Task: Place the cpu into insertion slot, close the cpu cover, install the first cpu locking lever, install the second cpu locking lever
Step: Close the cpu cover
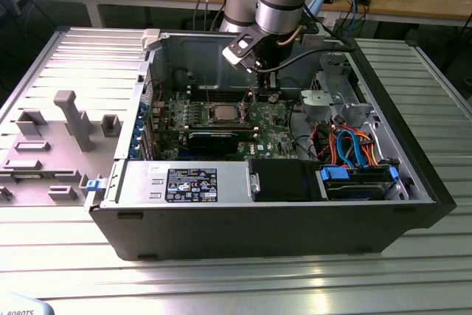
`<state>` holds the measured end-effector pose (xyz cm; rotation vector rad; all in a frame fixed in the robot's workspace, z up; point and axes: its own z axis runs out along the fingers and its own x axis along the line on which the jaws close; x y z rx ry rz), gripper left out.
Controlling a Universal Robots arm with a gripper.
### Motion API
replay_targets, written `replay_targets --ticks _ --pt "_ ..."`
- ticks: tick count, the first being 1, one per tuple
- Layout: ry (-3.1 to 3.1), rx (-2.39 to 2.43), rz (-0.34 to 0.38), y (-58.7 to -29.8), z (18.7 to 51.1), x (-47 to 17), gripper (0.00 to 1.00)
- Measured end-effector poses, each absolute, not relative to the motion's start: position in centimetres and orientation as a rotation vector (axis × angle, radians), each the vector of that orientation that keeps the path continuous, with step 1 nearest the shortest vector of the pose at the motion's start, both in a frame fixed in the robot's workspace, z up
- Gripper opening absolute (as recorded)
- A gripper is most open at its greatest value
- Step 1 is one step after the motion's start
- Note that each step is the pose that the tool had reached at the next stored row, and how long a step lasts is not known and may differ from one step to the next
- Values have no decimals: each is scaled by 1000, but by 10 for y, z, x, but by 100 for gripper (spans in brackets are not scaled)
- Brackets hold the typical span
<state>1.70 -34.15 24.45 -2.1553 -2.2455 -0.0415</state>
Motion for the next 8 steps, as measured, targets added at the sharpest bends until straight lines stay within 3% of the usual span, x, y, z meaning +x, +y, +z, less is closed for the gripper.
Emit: replay_targets --ticks 8 --pt "-2245 -2156 -42 -342 244 16 11"
